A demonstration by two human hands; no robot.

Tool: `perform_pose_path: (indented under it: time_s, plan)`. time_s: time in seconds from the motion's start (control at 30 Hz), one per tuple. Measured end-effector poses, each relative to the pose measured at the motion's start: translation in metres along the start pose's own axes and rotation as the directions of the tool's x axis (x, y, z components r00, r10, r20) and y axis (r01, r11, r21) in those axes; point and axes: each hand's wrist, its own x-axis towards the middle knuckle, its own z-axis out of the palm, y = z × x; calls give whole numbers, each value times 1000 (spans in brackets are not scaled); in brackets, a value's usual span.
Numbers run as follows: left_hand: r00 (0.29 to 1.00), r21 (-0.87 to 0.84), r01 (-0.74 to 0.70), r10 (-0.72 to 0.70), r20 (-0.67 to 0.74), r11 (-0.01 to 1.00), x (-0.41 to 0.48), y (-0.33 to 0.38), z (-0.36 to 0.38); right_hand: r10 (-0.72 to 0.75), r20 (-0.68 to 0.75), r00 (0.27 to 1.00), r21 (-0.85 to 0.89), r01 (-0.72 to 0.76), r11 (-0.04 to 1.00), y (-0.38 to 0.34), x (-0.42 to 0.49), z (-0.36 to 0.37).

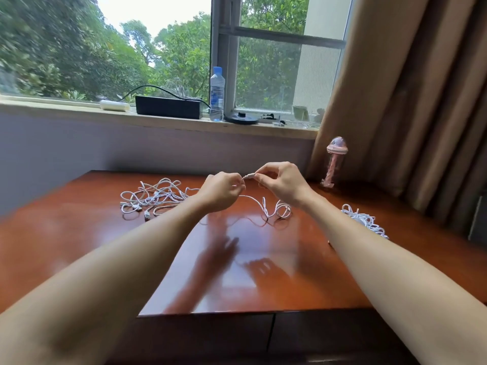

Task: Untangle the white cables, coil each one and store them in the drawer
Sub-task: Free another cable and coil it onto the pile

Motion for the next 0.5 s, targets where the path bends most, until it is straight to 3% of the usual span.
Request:
perform_pose_path:
  time_s: [0.1,0.27,0.37,0.5]
  plan:
    - [997,28,-38,39,-68,999,0,-8,5,34,-18,999,24,-33,999,8,-4,-2]
    - [981,145,-173,184,-68,974,-1,-12,5,132,117,984,221,-155,963,11,-10,7]
    - [978,136,-192,201,-53,972,-3,-9,3,140,158,978,279,-180,943,1,-8,16]
    - [986,151,-146,157,-58,978,-6,-13,-4,118,122,985,234,-145,961,-4,-1,24]
